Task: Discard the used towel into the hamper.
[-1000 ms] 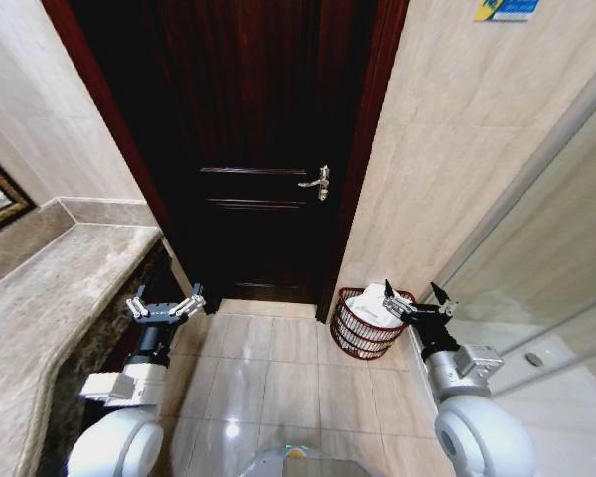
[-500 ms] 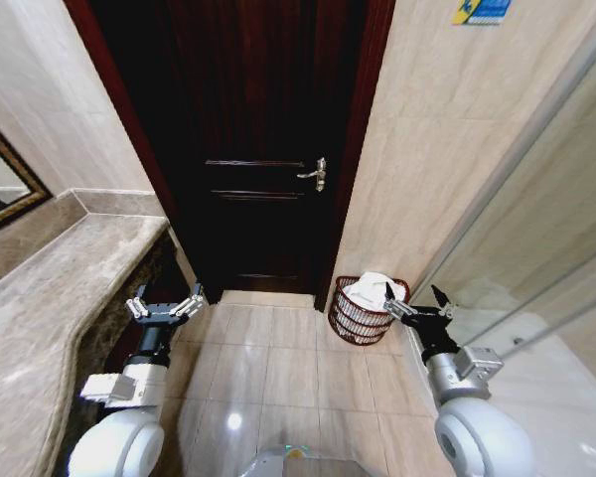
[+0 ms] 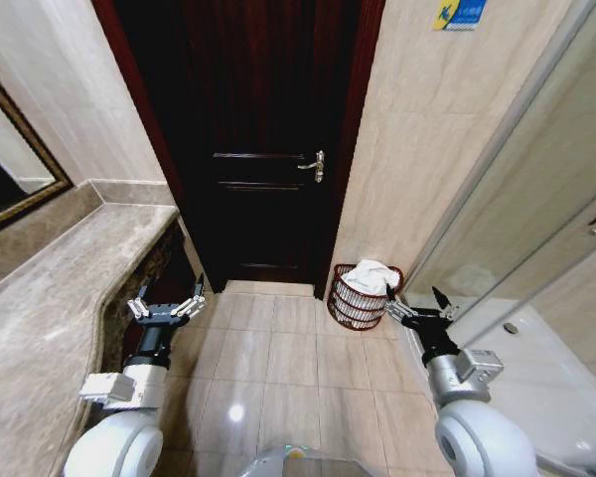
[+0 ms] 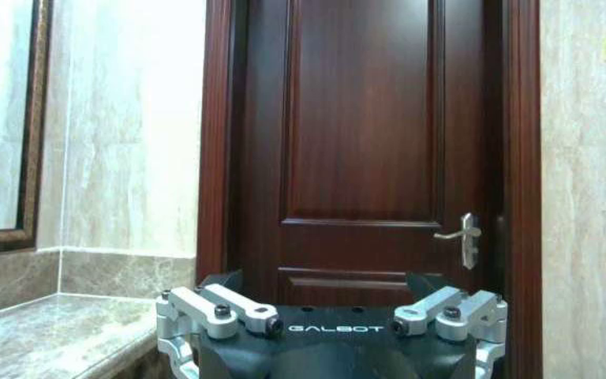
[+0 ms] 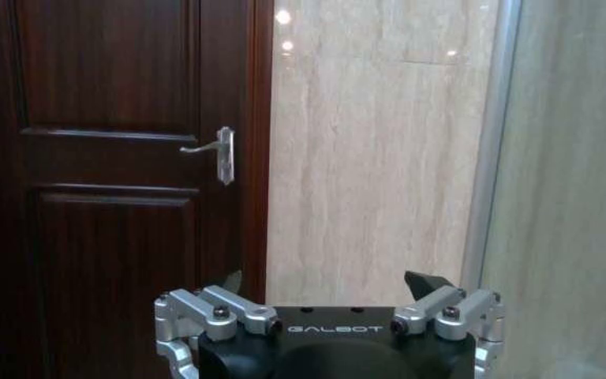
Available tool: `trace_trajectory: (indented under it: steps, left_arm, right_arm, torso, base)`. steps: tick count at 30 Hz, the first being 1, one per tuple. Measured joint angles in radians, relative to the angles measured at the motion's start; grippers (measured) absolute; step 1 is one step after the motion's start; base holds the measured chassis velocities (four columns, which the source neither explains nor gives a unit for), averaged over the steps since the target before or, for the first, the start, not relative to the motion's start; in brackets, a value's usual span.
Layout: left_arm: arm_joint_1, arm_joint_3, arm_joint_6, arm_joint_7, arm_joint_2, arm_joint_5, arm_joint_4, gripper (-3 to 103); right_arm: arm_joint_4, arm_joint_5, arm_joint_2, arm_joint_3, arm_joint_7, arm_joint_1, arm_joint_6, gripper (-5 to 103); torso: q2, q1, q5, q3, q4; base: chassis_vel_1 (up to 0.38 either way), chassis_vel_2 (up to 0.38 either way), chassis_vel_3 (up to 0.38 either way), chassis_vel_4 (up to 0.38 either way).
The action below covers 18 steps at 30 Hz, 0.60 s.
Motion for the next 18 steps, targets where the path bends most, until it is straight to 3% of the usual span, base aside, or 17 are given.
trace_trajectory:
  steps: [9,18]
  left_arm:
    - [-0.002,0.010,0.024,-0.002,0.001,-0.017,0.000,100]
    - [-0.003,0.011,0.029,0.005,-0.002,0.020,-0.002,100]
  right_arm:
    - [0.000,0.000,0.001,-0.002,0.000,-0.002,0.001,100]
    - [0.000,0.000,0.001,0.002,0.000,-0.008,0.004,100]
  torso:
    - [0.000,0.000,-0.0001,0.000,0.0000]
    - [0.000,0.000,-0.0006,0.000,0.0002]
  base:
    - [0.145,-0.146,-0.146,0.151]
    - [0.153,-0.141,-0.158,0.144]
